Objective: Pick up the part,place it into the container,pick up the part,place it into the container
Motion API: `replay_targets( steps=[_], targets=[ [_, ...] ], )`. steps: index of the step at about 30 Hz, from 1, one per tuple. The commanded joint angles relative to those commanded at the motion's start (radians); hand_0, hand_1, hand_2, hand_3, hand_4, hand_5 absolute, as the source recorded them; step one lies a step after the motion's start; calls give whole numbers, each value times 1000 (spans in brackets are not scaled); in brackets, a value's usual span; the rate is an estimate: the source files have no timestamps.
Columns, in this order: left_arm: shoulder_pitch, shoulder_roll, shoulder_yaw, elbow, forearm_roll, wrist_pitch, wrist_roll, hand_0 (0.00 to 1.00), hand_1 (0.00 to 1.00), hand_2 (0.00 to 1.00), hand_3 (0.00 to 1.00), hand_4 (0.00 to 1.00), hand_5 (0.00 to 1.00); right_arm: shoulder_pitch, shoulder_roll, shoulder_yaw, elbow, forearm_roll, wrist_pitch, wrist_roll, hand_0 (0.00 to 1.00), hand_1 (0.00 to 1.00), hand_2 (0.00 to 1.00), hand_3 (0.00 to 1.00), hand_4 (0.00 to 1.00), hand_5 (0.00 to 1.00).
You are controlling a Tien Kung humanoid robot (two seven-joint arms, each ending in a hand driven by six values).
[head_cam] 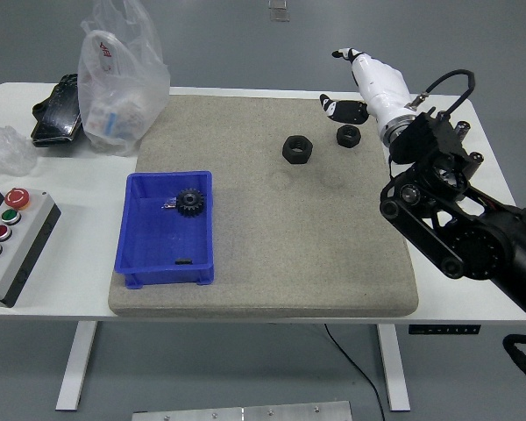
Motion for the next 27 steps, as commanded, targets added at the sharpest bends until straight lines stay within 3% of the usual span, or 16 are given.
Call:
replay_targets(
  steps=[9,12,13,14,19,22,24,25,27],
  targets=[
    [-1,-1,6,0,-13,1,-2,725,681,676,623,634,526,-105,-89,149,77,-64,-5,19,747,831,825,796,677,293],
    [-2,1,7,0,-13,-1,0,725,681,676,623,634,526,-146,-113,205,86,-97,-46,23,747,831,825,796,677,293],
    [-3,1,7,0,-13,-2,-1,725,669,669,626,646,515,-158,-118,224,86,-106,-61,24,686,761,768,725,672,300],
    [-4,2,7,0,-12,-2,-1,725,669,669,626,646,515,-174,-124,244,84,-106,-79,28,686,761,768,725,672,300],
    [-5,8,11,0,-9,-7,-3,725,642,646,627,650,510,-276,-163,366,68,-50,-172,86,649,726,745,698,665,302],
    [4,16,14,0,-8,-11,10,725,642,646,627,650,510,-348,-211,471,32,-10,-197,133,649,726,745,698,665,302],
    [5,18,15,0,-9,-11,11,725,642,646,627,650,510,-353,-215,483,27,-6,-198,138,649,726,745,698,665,302],
    [7,20,17,0,-11,-11,12,724,539,556,628,652,511,-362,-224,505,17,9,-202,147,645,719,740,695,669,314],
    [8,23,18,0,-12,-12,14,724,539,556,628,652,511,-377,-236,544,5,43,-206,165,645,719,740,695,669,314]
  ],
)
